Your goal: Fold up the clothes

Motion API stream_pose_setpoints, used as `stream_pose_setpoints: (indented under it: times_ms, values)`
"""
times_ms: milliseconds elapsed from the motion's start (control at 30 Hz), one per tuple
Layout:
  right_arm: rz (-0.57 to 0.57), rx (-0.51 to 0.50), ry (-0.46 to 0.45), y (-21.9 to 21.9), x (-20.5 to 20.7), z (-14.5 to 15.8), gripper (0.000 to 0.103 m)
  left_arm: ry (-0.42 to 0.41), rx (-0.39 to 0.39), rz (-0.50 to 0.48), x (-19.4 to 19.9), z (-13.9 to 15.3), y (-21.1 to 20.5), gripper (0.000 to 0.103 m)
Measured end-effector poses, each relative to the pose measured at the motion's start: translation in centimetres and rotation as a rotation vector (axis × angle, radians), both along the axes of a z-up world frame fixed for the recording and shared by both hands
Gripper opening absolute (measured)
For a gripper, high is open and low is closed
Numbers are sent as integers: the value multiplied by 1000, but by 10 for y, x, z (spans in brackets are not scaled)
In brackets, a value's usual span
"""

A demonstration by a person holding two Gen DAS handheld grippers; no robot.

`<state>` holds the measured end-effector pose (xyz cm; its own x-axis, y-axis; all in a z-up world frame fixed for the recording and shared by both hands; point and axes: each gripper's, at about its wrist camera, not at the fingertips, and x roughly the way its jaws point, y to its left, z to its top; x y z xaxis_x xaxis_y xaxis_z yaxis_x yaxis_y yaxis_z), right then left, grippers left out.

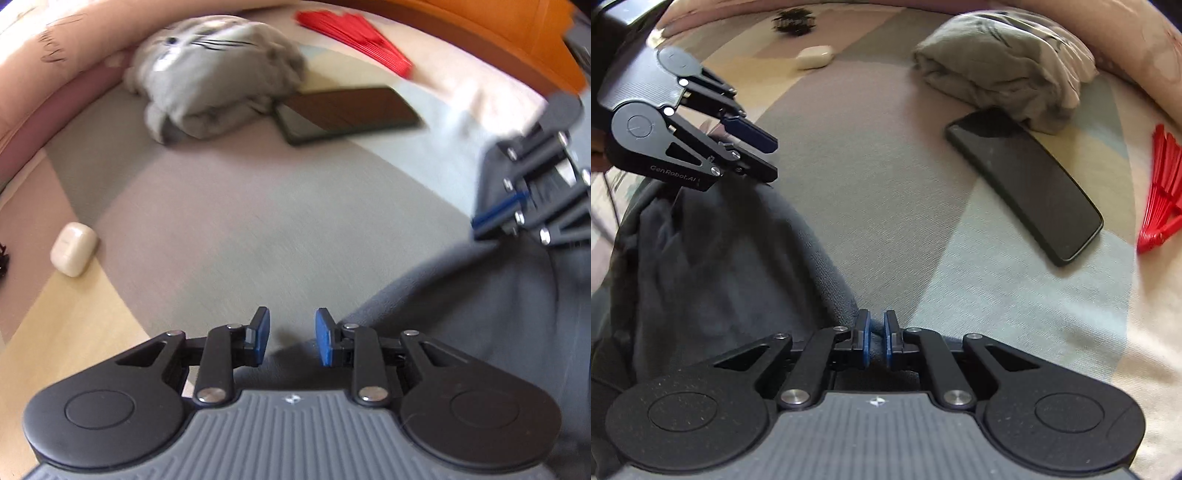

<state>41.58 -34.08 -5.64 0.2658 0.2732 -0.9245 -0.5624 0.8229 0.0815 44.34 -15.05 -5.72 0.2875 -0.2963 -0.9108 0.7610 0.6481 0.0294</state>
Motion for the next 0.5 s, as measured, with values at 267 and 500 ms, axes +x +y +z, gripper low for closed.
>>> stream_pose_setpoints:
  times_ms: [267, 500]
  values:
    - [220, -84, -49, 13, -8, -1, 20, 44, -4, -5, -28, 0, 15, 27]
    - [388, -99, 6, 13, 14, -8, 45, 69, -16, -3, -27, -1, 20, 27]
